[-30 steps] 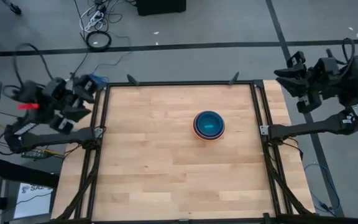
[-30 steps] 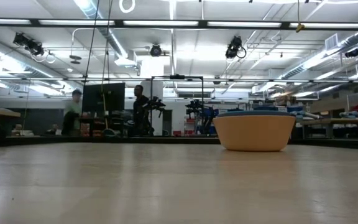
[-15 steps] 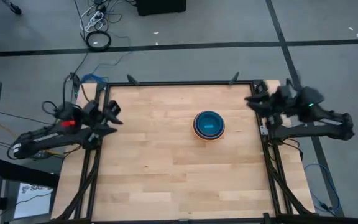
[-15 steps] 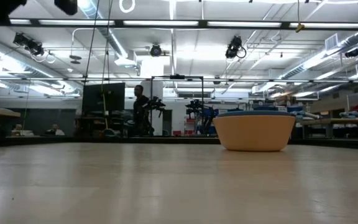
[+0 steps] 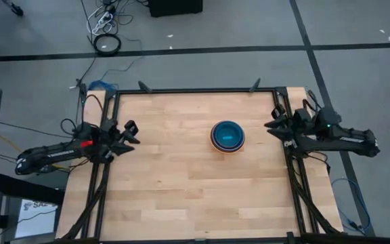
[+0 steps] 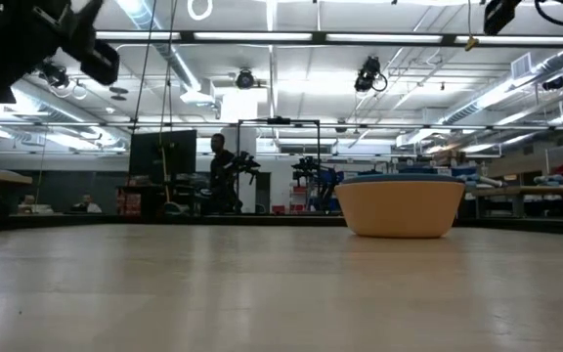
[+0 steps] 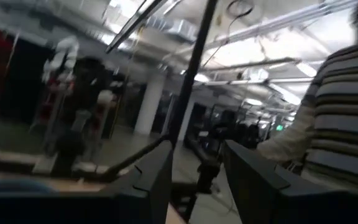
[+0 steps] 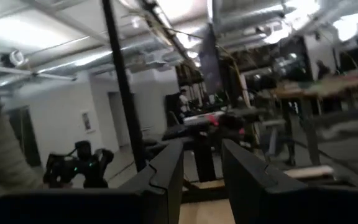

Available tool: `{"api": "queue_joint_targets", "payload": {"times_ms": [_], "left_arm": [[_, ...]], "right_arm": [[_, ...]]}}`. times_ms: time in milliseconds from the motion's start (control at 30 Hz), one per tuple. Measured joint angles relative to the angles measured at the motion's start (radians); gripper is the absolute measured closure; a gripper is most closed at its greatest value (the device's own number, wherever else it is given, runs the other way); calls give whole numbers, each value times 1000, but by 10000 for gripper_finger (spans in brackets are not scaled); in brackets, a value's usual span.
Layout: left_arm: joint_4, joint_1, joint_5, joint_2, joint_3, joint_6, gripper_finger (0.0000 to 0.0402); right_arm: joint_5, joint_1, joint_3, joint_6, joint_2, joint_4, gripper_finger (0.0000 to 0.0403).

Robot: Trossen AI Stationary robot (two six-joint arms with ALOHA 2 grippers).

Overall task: Nest bowls inside each other
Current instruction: Return to Home Position

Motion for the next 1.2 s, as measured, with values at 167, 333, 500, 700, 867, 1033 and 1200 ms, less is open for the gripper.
{"api": "queue_joint_targets", "payload": {"times_ms": [167,333,500,700,867,1033,1200], "left_arm": [[-69,0,-4,0,0,89,249],[-67,0,-4,0,0,115,249],[-102,0,-4,0,0,117,249],[-245,0,-5,0,0,214,249],[-375,0,-6,-1,-1,334,249],[-508,0,-7,0,-1,400,249],[-587,0,-7,0,-1,455,249]], "right_arm": [[-19,0,-69,-54,-111,-76,303],[-19,0,-143,-57,-235,-124,303],[-26,1,-190,-63,-217,-126,303],[34,0,-326,-8,-230,-111,302],[49,0,-391,14,-227,-90,302],[67,0,-392,-4,-225,-127,302],[86,0,-392,0,-221,-134,302]]}}
